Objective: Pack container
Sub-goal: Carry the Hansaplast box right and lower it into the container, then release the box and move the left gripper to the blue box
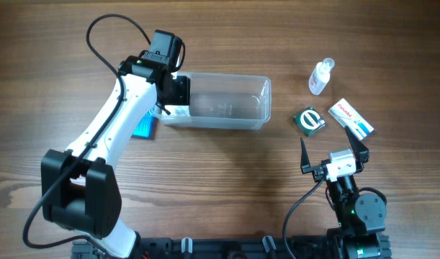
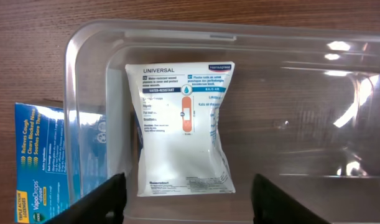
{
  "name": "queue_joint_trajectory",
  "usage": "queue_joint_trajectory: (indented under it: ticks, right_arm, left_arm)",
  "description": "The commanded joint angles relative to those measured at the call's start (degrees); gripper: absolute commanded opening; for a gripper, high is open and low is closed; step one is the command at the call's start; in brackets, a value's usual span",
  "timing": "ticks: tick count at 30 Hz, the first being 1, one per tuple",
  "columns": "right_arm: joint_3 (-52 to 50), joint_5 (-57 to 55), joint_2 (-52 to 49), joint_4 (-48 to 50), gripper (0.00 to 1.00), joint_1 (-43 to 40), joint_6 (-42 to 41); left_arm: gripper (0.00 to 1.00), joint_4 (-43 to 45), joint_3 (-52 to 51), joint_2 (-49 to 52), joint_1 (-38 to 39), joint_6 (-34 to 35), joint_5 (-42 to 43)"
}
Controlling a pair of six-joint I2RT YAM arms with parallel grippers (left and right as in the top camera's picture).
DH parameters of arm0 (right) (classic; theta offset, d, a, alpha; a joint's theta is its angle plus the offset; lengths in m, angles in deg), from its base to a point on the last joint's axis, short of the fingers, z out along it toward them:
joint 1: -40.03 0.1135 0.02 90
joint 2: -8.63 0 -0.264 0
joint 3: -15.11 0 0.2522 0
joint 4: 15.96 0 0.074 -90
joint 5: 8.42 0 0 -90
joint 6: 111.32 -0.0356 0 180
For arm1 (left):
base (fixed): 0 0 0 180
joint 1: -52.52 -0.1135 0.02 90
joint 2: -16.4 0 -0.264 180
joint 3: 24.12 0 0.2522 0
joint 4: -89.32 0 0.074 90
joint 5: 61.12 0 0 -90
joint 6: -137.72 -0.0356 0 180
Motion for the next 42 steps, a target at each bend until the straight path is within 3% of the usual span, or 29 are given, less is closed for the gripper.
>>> queue_joint_trajectory:
  ticks: [1, 4, 25, 33, 42]
  right_arm:
    - [-0.04, -0.59, 0.20, 0.11, 1.00, -0.28, 0.28]
    - [-0.04, -0.59, 0.20, 0.11, 1.00, -0.28, 0.28]
    - [-0.04, -0.59, 0.20, 0.11, 1.00, -0.28, 0.28]
    - [-0.04, -0.59, 0.20, 0.11, 1.00, -0.28, 0.28]
    - [-0.04, -0.59, 0.20, 0.11, 1.00, -0.28, 0.26]
  left_arm:
    - [0.42, 0.31, -0.42, 0.26, 0.22, 0.20, 0.50]
    - [0.04, 0.35, -0.42, 0.28, 0.22, 0.22, 0.50]
    - [0.04, 5.01, -0.42, 13.20, 0.15, 2.78, -1.97]
    - [0.04, 3.39, -0.35, 12.13, 0.15, 2.75, -8.44]
    - [0.04, 2.69, 1.33, 0.63, 0.57, 2.80, -5.46]
